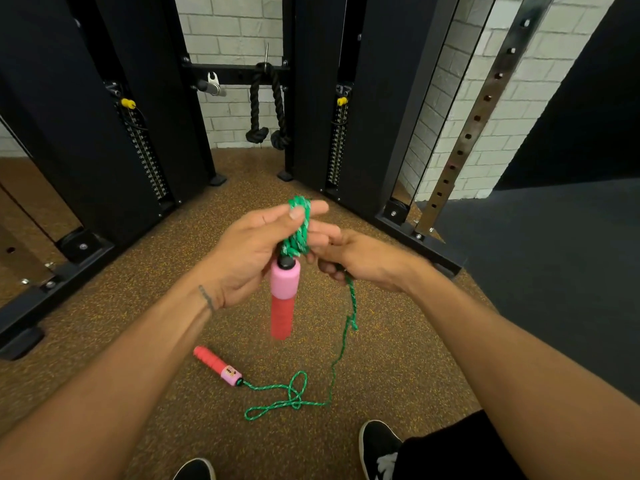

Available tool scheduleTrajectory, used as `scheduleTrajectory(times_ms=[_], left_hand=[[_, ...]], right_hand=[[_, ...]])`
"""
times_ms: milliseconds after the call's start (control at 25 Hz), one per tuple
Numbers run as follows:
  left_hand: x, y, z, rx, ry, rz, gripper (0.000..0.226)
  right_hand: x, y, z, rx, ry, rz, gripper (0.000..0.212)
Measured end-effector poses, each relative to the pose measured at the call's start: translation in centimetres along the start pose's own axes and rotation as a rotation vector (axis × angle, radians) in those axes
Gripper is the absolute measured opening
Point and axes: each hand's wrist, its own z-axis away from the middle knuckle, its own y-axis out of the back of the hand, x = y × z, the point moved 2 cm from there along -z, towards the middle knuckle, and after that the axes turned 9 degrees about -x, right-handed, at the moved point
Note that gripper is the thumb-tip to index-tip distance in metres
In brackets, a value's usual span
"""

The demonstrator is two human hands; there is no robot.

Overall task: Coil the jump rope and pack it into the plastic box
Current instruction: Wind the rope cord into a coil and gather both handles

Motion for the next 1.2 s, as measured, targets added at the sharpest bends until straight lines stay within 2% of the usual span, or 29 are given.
scheduleTrajectory(times_ms=[80, 160, 240, 360, 560, 720, 840, 920, 1000, 1080, 1120, 1200], left_hand=[[0.3, 0.8, -0.3, 0.169, -0.050, -0.004, 0.032], [0.2, 2.1, -0.4, 0.289, -0.048, -0.164, 0.032], [-0.1, 2.7, -0.2, 0.237, 0.036, -0.347, 0.033], [0.0, 2.6, 0.2, 0.141, 0.063, -0.317, 0.028], [0.3, 1.0, 0.7, -0.090, 0.090, -0.249, 0.028], [0.3, 0.9, 0.9, -0.168, 0.093, -0.070, 0.037], [0.5, 1.3, 1.1, -0.270, 0.096, -0.153, 0.036], [0.2, 1.3, 1.1, -0.279, 0.131, -0.218, 0.040], [0.0, 1.5, 0.8, -0.196, 0.127, -0.200, 0.053], [0.0, 2.0, 0.7, -0.102, 0.094, -0.100, 0.064], [0.0, 2.3, 0.7, -0.093, 0.099, -0.079, 0.068], [-0.1, 2.5, 1.0, -0.159, 0.149, -0.189, 0.069]], right_hand=[[-0.7, -1.4, 0.1, -0.069, 0.000, 0.117, 0.026], [-2.0, -3.0, 0.2, -0.119, 0.058, 0.313, 0.028], [-3.7, -3.9, 1.0, -0.089, 0.188, 0.367, 0.031], [-5.4, -2.6, 2.4, 0.007, 0.339, 0.150, 0.030], [-5.8, -0.6, 3.5, 0.087, 0.378, 0.051, 0.018], [-5.6, 0.1, 3.2, 0.214, 0.399, 0.027, 0.012], [-5.6, 0.0, 3.3, 0.245, 0.388, 0.094, 0.012], [-5.8, 0.0, 3.6, 0.259, 0.401, 0.139, 0.013], [-6.0, 0.0, 4.0, 0.236, 0.412, 0.149, 0.015], [-6.2, -0.4, 4.4, 0.094, 0.392, 0.134, 0.016], [-6.2, -0.8, 4.5, 0.015, 0.378, 0.142, 0.016], [-5.9, -1.1, 4.5, -0.049, 0.361, 0.172, 0.017]])
